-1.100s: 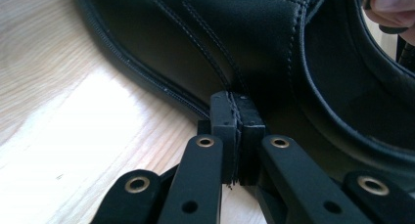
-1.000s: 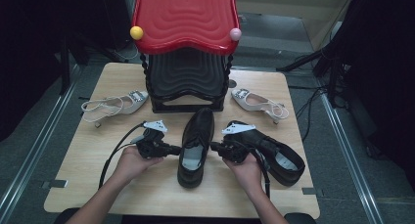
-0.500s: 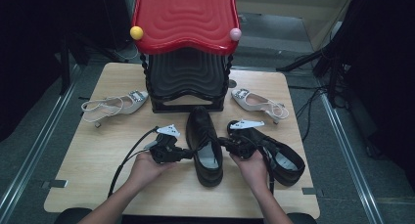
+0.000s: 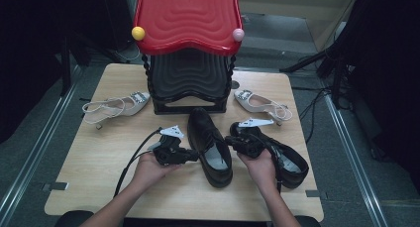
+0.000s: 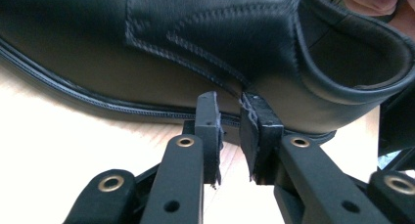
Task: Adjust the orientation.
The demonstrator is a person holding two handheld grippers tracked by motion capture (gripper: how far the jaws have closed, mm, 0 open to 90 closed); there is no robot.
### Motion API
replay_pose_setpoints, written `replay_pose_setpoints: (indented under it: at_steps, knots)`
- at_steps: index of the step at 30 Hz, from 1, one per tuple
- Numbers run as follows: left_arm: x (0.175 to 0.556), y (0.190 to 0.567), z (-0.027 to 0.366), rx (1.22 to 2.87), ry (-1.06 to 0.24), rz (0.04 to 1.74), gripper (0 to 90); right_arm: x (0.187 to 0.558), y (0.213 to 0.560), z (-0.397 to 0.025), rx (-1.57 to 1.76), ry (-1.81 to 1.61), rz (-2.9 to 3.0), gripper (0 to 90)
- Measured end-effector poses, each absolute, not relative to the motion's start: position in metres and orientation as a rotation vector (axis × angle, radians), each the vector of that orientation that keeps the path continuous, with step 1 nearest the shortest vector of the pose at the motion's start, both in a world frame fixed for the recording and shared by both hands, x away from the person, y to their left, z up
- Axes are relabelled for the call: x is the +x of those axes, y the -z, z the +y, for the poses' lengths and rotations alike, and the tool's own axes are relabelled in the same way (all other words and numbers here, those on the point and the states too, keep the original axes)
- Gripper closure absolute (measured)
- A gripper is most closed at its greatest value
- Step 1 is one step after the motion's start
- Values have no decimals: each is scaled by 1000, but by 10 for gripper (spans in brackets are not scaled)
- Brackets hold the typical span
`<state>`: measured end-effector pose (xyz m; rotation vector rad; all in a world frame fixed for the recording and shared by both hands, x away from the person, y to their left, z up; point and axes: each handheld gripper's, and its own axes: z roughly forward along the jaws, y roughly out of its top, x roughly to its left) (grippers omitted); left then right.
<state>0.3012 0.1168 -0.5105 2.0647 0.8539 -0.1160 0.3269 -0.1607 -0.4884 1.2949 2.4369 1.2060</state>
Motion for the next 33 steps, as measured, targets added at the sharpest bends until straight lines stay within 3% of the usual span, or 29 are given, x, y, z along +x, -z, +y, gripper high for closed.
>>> replay_pose_setpoints:
  at_steps: [7, 14, 25, 30, 32, 33]
  knots:
    - [307, 495, 133, 2068, 106, 856, 747, 320, 476, -168, 1281, -1229, 2440, 782]
    - [315, 469, 156, 2084, 64, 850, 835, 308, 449, -170, 1287, -1263, 2447, 734]
    - [339, 419, 179, 2049, -8, 846, 785, 297, 438, -145, 1262, -1173, 2603, 627]
    - [341, 410, 185, 2056, -29, 824, 858, 293, 441, -133, 1234, -1143, 2670, 637]
    - [344, 403, 189, 2043, -34, 813, 900, 291, 443, -124, 1192, -1138, 2703, 702]
    - [345, 401, 190, 2046, -32, 812, 900, 291, 443, -123, 1193, -1138, 2709, 690]
